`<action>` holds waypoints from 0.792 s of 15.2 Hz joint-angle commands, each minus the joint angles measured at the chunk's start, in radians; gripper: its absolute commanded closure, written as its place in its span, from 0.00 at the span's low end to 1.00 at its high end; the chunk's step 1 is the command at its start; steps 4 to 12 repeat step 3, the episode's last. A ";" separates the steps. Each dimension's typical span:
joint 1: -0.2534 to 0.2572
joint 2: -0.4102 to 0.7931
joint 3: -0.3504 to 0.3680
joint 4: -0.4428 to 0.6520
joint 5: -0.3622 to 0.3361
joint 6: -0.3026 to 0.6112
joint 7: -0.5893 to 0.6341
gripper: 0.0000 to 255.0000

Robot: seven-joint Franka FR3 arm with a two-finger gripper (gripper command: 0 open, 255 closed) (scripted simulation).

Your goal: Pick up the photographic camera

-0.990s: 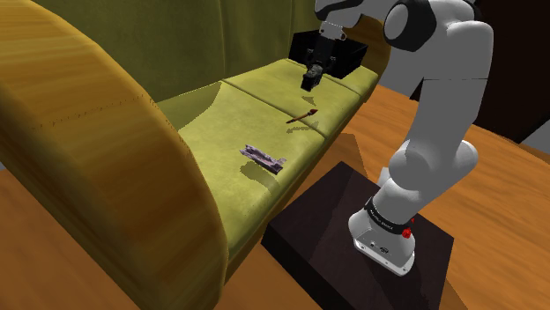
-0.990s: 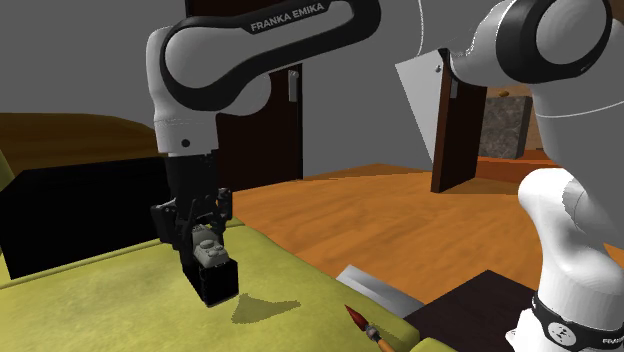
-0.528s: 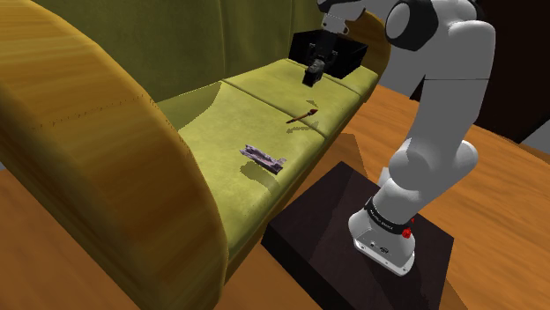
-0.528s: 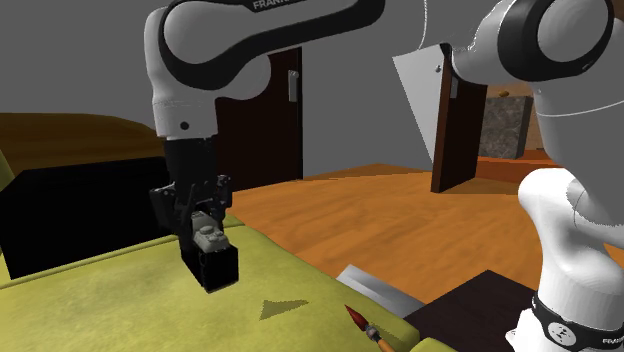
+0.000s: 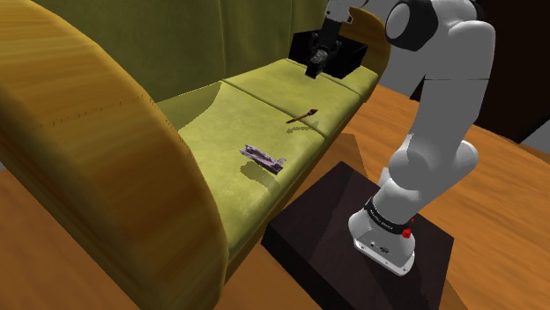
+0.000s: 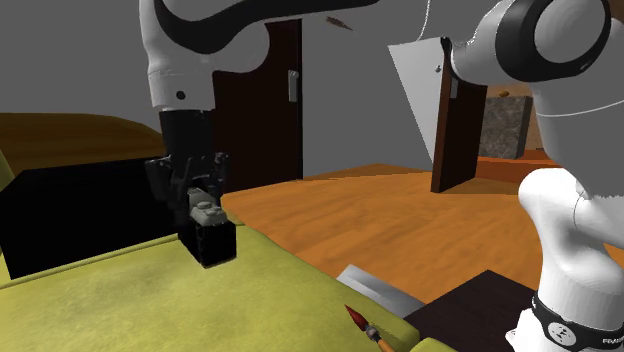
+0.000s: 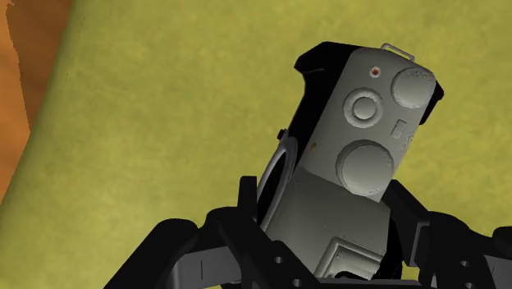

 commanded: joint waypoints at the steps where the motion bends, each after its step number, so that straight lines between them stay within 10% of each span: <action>1: -0.002 0.001 0.000 0.032 0.000 -0.030 0.004 1.00; 12: -0.002 0.002 0.000 0.034 0.000 -0.032 0.004 1.00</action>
